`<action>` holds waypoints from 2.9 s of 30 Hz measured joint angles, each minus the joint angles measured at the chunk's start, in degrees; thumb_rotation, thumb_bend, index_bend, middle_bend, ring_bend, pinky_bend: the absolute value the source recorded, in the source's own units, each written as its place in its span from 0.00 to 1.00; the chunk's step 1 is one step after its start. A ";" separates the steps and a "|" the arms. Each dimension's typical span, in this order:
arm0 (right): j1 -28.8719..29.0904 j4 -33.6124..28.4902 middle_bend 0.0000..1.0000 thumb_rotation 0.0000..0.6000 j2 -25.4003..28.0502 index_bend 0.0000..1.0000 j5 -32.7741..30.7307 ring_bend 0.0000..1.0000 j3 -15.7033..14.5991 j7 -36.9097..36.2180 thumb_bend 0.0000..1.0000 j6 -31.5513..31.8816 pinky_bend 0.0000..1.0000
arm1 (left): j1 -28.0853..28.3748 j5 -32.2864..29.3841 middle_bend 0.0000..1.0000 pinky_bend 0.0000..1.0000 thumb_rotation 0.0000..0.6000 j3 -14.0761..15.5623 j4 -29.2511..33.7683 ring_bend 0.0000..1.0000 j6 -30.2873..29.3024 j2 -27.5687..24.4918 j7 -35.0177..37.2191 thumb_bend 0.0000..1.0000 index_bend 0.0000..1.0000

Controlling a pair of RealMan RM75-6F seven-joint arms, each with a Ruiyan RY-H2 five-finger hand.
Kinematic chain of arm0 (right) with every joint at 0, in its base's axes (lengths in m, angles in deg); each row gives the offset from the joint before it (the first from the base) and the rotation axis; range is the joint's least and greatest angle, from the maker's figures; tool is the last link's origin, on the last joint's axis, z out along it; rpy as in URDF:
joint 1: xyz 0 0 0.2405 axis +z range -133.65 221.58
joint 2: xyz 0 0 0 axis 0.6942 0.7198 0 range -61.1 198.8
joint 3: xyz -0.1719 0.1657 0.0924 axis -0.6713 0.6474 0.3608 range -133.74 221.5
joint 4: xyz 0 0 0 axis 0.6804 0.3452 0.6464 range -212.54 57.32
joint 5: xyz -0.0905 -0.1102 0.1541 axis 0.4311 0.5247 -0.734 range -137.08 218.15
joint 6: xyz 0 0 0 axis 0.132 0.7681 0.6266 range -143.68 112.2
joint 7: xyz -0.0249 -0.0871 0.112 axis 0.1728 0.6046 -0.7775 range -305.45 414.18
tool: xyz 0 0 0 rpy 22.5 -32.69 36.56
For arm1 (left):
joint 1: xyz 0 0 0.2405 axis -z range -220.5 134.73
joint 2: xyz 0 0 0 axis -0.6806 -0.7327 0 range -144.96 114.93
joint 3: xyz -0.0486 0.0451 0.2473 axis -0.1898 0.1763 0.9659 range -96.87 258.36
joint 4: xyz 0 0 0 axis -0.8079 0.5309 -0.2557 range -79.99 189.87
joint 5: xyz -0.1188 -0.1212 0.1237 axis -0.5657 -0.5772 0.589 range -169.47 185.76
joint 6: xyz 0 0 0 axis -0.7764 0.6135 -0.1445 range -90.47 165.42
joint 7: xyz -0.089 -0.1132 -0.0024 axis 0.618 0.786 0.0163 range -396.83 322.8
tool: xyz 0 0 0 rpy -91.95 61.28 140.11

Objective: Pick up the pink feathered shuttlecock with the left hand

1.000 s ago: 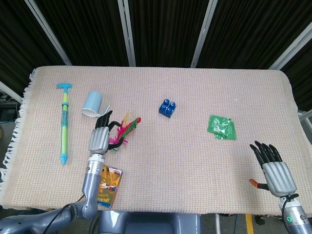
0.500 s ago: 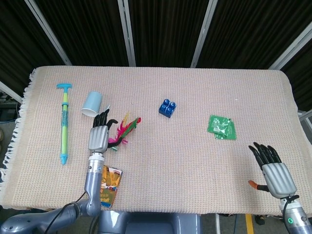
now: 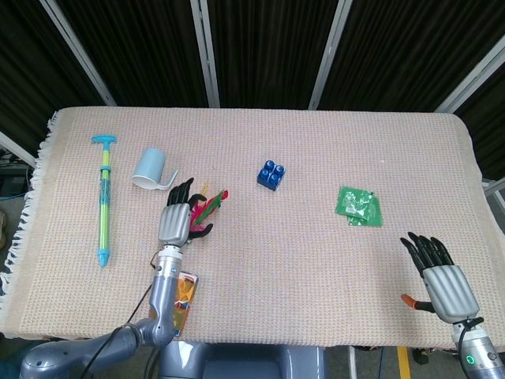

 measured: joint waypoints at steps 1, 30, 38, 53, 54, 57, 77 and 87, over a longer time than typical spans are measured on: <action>0.02 0.00 0.00 1.00 0.05 0.00 -0.06 0.00 0.01 -0.09 0.04 -0.01 0.00 | 0.10 -0.10 0.00 0.00 0.96 -0.05 -0.18 0.00 -0.01 0.15 -0.14 0.19 0.32; -0.03 -0.43 0.00 1.00 0.82 0.00 0.25 0.00 -0.68 -0.77 0.05 -0.28 0.00 | 5.59 -0.51 0.00 0.00 0.96 -1.12 -15.53 0.00 4.18 7.19 2.64 0.22 0.32; -0.02 -0.26 0.00 1.00 0.45 0.00 -0.52 0.00 -0.53 -0.15 0.05 -0.71 0.00 | 6.06 -0.79 0.00 0.00 0.96 -1.35 -18.98 0.00 4.69 8.65 3.74 0.30 0.55; 0.07 -1.07 0.00 1.00 0.36 0.00 -0.29 0.00 -0.84 1.42 0.05 -1.06 0.00 | 3.79 5.69 0.00 0.00 0.96 1.66 -10.64 0.00 -2.71 5.70 10.91 0.35 0.62; 0.02 -1.08 0.00 1.00 0.35 0.00 -0.16 0.00 -0.89 1.46 0.05 -0.96 0.00 | 3.24 6.25 0.00 0.00 0.96 2.29 -9.09 0.00 -3.21 5.09 11.14 0.35 0.61; -0.15 -1.09 0.00 1.00 0.32 0.00 0.14 0.00 -1.00 1.54 0.05 -0.55 0.00 | 1.08 8.17 0.00 0.00 0.96 4.87 -3.31 0.00 -4.85 2.60 11.90 0.34 0.62; -0.71 -1.14 0.00 1.00 -0.10 0.00 0.83 0.00 -0.98 2.67 0.05 0.85 0.00 | -11.31 19.22 0.04 0.00 0.96 14.62 18.36 0.00 -17.74 -13.58 12.79 0.36 0.66; -0.72 -1.43 0.00 1.00 -0.78 0.00 0.31 0.00 -0.88 4.66 0.05 0.34 0.00 | -15.29 23.66 0.00 0.00 0.96 17.83 19.82 0.00 -22.16 -17.10 15.90 0.21 0.03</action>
